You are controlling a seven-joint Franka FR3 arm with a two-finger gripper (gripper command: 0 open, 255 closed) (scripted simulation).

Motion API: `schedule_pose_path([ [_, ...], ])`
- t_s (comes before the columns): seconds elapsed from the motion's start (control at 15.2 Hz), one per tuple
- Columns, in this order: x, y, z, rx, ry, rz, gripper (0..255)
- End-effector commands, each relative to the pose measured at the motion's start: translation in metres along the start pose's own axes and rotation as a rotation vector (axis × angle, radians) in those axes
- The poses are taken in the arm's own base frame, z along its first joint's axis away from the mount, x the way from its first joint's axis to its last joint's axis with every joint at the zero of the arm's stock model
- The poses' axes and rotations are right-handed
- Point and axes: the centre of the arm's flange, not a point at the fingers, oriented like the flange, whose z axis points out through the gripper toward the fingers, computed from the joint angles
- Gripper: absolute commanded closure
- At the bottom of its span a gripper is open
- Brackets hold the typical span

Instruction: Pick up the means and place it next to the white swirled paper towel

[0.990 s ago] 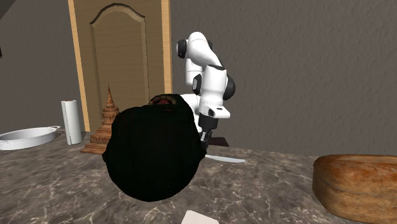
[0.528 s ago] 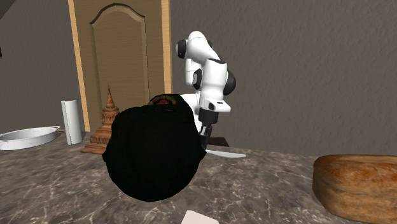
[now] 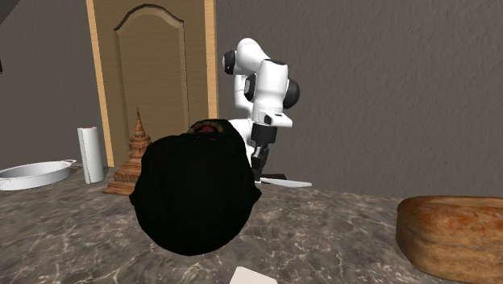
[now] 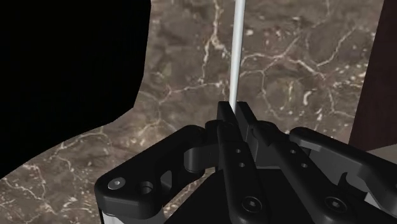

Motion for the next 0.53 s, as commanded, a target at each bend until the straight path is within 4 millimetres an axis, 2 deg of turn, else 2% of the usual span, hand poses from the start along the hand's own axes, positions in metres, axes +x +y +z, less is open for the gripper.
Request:
schedule_pose_path([
  [0.0,-0.001,0.0,-0.011,0.0,0.0,0.0,255],
  [0.46,-0.006,0.002,-0.048,0.0,0.0,0.0,255],
])
